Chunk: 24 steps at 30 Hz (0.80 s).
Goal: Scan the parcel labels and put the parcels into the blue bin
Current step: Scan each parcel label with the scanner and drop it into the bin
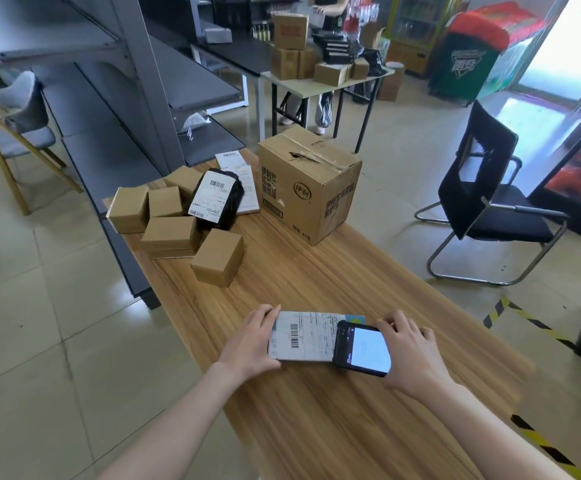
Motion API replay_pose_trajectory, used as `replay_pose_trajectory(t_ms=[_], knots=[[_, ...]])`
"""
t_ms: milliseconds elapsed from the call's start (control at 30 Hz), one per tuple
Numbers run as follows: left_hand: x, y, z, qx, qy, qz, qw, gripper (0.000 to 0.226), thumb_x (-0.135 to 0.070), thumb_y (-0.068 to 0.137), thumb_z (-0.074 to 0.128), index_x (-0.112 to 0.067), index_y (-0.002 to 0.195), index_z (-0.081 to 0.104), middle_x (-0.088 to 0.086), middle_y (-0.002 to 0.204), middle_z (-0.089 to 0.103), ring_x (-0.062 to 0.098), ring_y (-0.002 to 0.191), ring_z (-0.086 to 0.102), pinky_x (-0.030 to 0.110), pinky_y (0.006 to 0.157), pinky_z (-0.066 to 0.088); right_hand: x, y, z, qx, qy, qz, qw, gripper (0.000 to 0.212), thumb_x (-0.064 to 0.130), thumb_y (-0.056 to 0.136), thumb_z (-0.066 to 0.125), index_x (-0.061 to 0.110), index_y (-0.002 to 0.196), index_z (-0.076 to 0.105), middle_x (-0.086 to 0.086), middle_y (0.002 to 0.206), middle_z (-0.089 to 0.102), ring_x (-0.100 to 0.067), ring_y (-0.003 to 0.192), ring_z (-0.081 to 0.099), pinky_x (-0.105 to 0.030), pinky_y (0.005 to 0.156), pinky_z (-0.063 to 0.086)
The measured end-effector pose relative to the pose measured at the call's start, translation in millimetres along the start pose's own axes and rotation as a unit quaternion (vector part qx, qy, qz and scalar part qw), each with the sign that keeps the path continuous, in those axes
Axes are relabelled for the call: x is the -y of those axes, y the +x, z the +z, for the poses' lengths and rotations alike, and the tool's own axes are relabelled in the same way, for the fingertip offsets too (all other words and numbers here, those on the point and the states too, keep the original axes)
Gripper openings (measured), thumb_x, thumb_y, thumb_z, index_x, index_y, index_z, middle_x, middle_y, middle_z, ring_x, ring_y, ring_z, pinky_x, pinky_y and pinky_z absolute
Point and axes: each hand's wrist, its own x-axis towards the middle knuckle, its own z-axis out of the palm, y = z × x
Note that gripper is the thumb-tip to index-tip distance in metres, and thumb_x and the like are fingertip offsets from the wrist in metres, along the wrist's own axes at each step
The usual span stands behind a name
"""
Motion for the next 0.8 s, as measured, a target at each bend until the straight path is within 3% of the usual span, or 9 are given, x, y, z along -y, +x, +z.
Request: replay_pose_trajectory(t_ms=[133,267,400,500,667,733,800], knots=[[3.4,-1.9,-3.1,-0.002,-0.005,-0.009,1.0,0.109,-0.044,0.068,0.076,-0.015,0.154,0.015,-0.004,0.149,0.02,0.013,0.135,0.025,0.024,0.099,0.044,1.5,2.4,1.7,-0.008,-0.005,-0.006,1.0,0.092,0.035,0.067,0.076,0.028,0.146,0.028,0.003,0.134,0.033,-0.017,0.121,0.039,-0.037,0.102,0.033],[-0.3,-12.3,-3.8,-0.021,-0.02,-0.03,0.999,0.107,-0.042,0.067,0.077,-0.015,0.153,0.02,-0.001,0.147,0.023,0.015,0.131,0.035,0.022,0.095,0.044,-3.5,1.6,4.0,-0.02,0.012,-0.013,1.0,0.087,0.036,0.068,0.073,0.029,0.143,0.031,0.005,0.13,0.033,-0.015,0.121,0.04,-0.036,0.099,0.034],[-14.0,-36.4,2.5,-0.058,-0.059,-0.083,0.993,0.102,-0.043,0.062,0.078,-0.02,0.149,0.029,-0.002,0.14,0.029,0.016,0.126,0.037,0.02,0.104,0.033,-10.4,0.3,11.8,-0.01,0.086,-0.021,0.996,0.089,0.04,0.061,0.075,0.028,0.14,0.034,0.006,0.125,0.033,-0.014,0.12,0.042,-0.035,0.095,0.036],[-32.6,-67.8,9.5,-0.099,-0.078,-0.148,0.981,0.099,-0.051,0.06,0.076,-0.025,0.145,0.034,-0.006,0.132,0.03,0.013,0.121,0.038,0.022,0.103,0.035,-10.9,0.1,19.3,0.007,0.133,-0.043,0.99,0.089,0.04,0.056,0.075,0.026,0.136,0.038,0.009,0.115,0.03,-0.014,0.114,0.046,-0.036,0.09,0.039],[-84.1,-166.2,29.3,-0.19,-0.108,-0.318,0.923,0.089,-0.063,0.055,0.071,-0.035,0.134,0.04,-0.018,0.118,0.023,-0.001,0.101,0.041,0.003,0.073,0.031,4.4,-16.6,42.0,0.072,0.216,-0.11,0.968,0.079,0.035,0.047,0.075,0.025,0.12,0.046,0.009,0.107,0.032,-0.016,0.088,0.05,-0.038,0.083,0.048],[-107.8,-217.9,40.0,-0.227,-0.129,-0.387,0.884,0.09,-0.063,0.055,0.071,-0.036,0.134,0.039,-0.02,0.117,0.019,0.0,0.104,0.049,0.008,0.075,0.036,19.7,-31.0,51.8,0.092,0.222,-0.164,0.957,0.073,0.035,0.046,0.073,0.027,0.114,0.047,0.01,0.103,0.035,-0.015,0.083,0.053,-0.039,0.081,0.05],[-132.9,-273.3,46.2,-0.258,-0.139,-0.453,0.842,0.089,-0.06,0.055,0.073,-0.035,0.134,0.039,-0.018,0.119,0.02,0.003,0.108,0.054,0.021,0.084,0.047,40.8,-53.8,58.9,0.113,0.225,-0.221,0.942,0.07,0.033,0.047,0.075,0.023,0.112,0.05,0.01,0.1,0.036,-0.017,0.083,0.054,-0.04,0.081,0.05]])
